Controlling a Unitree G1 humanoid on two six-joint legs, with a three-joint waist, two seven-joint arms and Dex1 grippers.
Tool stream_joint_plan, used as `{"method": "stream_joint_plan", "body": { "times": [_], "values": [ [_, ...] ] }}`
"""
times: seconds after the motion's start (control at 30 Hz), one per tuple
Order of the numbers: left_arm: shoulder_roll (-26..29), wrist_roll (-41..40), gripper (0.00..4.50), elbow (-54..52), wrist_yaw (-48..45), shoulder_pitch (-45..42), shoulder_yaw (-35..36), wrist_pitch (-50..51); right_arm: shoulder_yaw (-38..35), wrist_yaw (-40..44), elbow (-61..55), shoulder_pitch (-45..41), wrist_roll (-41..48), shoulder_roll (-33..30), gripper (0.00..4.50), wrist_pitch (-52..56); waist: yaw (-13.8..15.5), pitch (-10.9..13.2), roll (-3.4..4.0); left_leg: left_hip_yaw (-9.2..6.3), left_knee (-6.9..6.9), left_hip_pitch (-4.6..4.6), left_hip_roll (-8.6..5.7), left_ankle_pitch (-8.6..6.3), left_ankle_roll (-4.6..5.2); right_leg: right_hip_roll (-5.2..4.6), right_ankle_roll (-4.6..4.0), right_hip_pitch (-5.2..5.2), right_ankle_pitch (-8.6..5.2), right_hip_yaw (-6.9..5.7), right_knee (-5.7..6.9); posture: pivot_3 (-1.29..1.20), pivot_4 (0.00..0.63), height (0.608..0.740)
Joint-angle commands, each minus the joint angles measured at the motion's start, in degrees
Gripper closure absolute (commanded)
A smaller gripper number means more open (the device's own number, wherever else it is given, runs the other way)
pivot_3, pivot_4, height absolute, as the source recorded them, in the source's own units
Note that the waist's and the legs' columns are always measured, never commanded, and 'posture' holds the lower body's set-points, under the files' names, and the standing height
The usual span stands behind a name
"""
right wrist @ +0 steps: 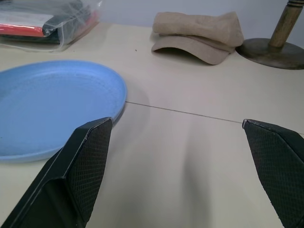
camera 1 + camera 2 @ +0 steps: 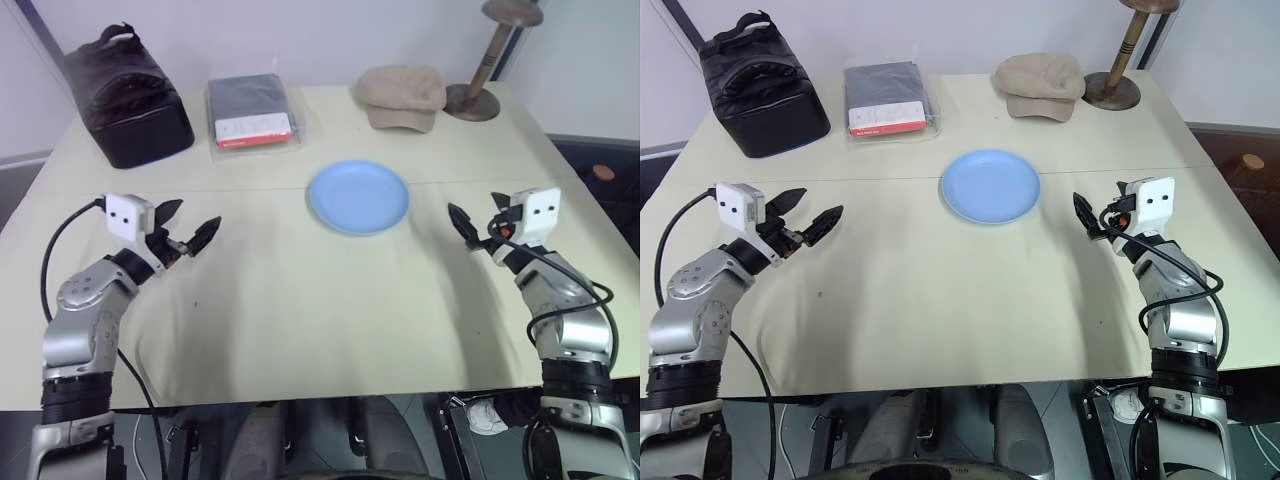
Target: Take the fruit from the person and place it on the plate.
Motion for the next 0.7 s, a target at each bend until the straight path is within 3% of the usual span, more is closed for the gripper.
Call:
{"method": "stream_joint_plan", "body": {
  "times": [0.03,0.7],
  "values": [
    [0.8,-0.4,0.00,-1.4,-0.2,-1.0,1.2,-1.1,-0.2,-0.3,-1.9,-0.9,-0.2,-0.1,0.03,-0.9,0.0,0.0,0.00,0.00,0.00,0.00,0.00,0.00,0.00,0.00,0.00,0.00,0.00,0.00,0.00,0.00,0.150,0.740],
    [0.5,-0.8,0.00,-1.2,0.4,-0.9,1.6,-1.2,-0.1,-0.3,-1.3,-1.0,-0.2,-0.3,0.03,-1.0,0.0,0.0,0.00,0.00,0.01,0.00,0.00,0.00,0.00,0.01,0.00,0.00,0.00,0.00,0.01,0.00,0.150,0.740]
  ]
}}
